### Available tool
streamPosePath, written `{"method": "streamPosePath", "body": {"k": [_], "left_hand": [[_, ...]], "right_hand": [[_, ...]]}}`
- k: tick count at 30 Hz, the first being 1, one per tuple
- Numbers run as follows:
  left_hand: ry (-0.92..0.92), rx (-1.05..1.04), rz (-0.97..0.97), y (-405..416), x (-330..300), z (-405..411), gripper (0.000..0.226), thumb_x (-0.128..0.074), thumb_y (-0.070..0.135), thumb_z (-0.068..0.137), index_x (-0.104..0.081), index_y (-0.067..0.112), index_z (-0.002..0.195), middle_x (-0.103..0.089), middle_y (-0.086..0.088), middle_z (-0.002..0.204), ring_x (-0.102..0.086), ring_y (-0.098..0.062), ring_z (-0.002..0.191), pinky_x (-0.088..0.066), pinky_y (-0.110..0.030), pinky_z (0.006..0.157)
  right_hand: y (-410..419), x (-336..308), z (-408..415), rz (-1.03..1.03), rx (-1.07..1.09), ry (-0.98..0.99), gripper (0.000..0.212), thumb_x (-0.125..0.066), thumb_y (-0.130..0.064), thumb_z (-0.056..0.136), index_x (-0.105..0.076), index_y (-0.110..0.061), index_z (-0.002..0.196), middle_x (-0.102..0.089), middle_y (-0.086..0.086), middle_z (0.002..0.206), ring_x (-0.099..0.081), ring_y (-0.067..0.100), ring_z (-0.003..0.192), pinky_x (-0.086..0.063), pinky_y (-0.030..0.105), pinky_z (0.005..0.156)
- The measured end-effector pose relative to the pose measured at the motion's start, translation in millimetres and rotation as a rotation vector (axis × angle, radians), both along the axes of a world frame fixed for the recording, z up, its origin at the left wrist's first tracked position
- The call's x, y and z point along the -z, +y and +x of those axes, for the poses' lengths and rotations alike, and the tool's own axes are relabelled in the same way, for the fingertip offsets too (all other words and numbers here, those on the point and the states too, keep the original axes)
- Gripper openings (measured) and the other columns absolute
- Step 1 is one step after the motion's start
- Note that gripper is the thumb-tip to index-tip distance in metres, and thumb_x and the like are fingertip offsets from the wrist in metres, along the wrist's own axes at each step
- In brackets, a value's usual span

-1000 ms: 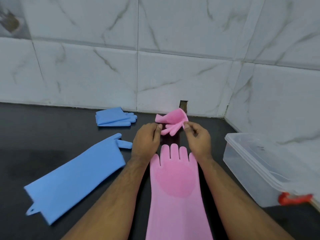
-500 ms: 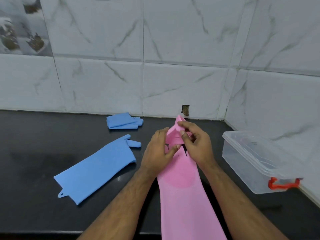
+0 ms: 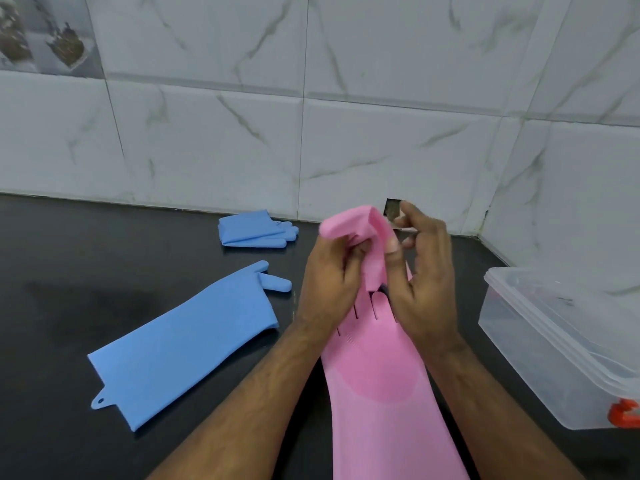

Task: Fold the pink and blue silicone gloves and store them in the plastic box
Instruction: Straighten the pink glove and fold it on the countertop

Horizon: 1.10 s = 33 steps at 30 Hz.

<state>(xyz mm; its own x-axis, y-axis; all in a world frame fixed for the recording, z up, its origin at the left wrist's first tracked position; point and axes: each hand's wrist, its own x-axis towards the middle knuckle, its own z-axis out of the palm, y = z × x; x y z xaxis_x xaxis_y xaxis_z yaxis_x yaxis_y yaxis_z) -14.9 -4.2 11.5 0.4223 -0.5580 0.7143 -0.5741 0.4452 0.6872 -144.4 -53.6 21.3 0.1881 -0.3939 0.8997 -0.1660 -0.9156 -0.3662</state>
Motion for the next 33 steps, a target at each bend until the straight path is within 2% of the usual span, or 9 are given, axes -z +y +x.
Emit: {"method": "streamPosePath", "body": {"k": [3,7,10,12,17,21,25,30,33], "left_hand": [[0.016,0.065,-0.108,3.4,-6.4,-8.2,0.007,-0.055,0.022,0.105,-0.061,0.018,0.106,-0.062,0.013,0.093,-0.060,0.003,0.086,-0.044,-0.012,0.078],[0.236,0.218,-0.094,6.3,-9.5,-10.3,0.023,-0.052,0.042,0.104,-0.061,0.023,0.115,-0.067,0.007,0.085,-0.064,-0.003,0.076,-0.054,-0.024,0.066],[0.397,0.270,-0.051,7.6,-11.6,-7.0,0.028,-0.054,0.051,0.101,-0.065,0.032,0.118,-0.073,0.001,0.099,-0.071,-0.019,0.092,-0.061,-0.039,0.075],[0.477,0.272,-0.028,8.6,-12.9,-3.7,0.024,-0.058,0.050,0.100,-0.069,0.032,0.112,-0.075,0.002,0.101,-0.072,-0.019,0.094,-0.060,-0.034,0.071],[0.742,0.377,0.230,7.6,-12.7,4.4,0.020,-0.067,0.044,0.096,-0.076,0.026,0.098,-0.073,0.000,0.079,-0.066,-0.015,0.062,-0.039,-0.021,0.039],[0.856,0.432,0.477,7.2,-15.2,7.5,0.028,-0.066,0.043,0.096,-0.074,0.017,0.101,-0.065,-0.003,0.075,-0.056,-0.013,0.050,-0.026,-0.025,0.048],[0.877,0.487,0.523,5.3,-15.8,9.6,0.028,-0.065,0.041,0.097,-0.073,0.014,0.099,-0.062,-0.002,0.070,-0.052,-0.011,0.047,-0.025,-0.028,0.049],[0.914,0.753,0.549,13.6,-18.1,7.0,0.038,-0.058,0.042,0.101,-0.068,0.006,0.110,-0.062,-0.009,0.070,-0.055,-0.012,0.044,-0.035,-0.017,0.032],[0.986,0.931,0.569,22.4,-15.7,6.6,0.039,-0.058,0.041,0.100,-0.065,0.004,0.113,-0.061,-0.011,0.078,-0.059,-0.016,0.052,-0.040,-0.020,0.033]], "right_hand": [[-7.3,-1.6,-5.8,0.046,0.063,0.110,0.050,-0.051,-0.039,0.104,-0.048,-0.018,0.149,-0.049,-0.004,0.146,-0.046,0.014,0.136,-0.043,0.047,0.109],[1.2,-3.6,-9.7,0.351,-0.238,0.148,0.060,-0.041,-0.059,0.102,-0.048,-0.023,0.150,-0.061,-0.012,0.142,-0.059,0.010,0.130,-0.051,0.045,0.107],[11.0,-8.5,-7.4,0.548,-0.487,-0.066,0.046,-0.041,-0.052,0.102,-0.066,-0.024,0.128,-0.073,-0.003,0.124,-0.069,0.020,0.116,-0.057,0.045,0.099],[13.7,-12.6,-7.3,0.584,-0.474,-0.079,0.037,-0.049,-0.046,0.103,-0.072,-0.021,0.117,-0.076,-0.001,0.114,-0.072,0.020,0.105,-0.060,0.039,0.089],[9.5,-12.9,-6.7,0.940,-0.599,-0.073,0.042,-0.070,-0.040,0.091,-0.063,-0.018,0.126,-0.075,0.008,0.118,-0.074,0.023,0.102,-0.062,0.039,0.084],[5.3,-10.5,-9.0,1.226,-0.717,-0.124,0.044,-0.073,-0.028,0.092,-0.061,-0.012,0.131,-0.073,0.019,0.119,-0.075,0.029,0.096,-0.063,0.042,0.078],[4.6,-13.2,-10.9,1.328,-0.786,-0.133,0.037,-0.063,-0.018,0.095,-0.067,-0.006,0.130,-0.071,0.026,0.120,-0.071,0.035,0.102,-0.058,0.053,0.096],[19.2,-22.4,-21.7,1.270,-0.535,-0.101,0.039,-0.051,-0.009,0.100,-0.058,0.007,0.135,-0.072,0.015,0.094,-0.070,0.021,0.078,-0.058,0.032,0.069],[39.2,-20.6,-31.6,1.192,-0.486,-0.255,0.035,-0.056,-0.011,0.095,-0.067,0.000,0.126,-0.070,0.025,0.112,-0.066,0.028,0.093,-0.057,0.041,0.083]]}}
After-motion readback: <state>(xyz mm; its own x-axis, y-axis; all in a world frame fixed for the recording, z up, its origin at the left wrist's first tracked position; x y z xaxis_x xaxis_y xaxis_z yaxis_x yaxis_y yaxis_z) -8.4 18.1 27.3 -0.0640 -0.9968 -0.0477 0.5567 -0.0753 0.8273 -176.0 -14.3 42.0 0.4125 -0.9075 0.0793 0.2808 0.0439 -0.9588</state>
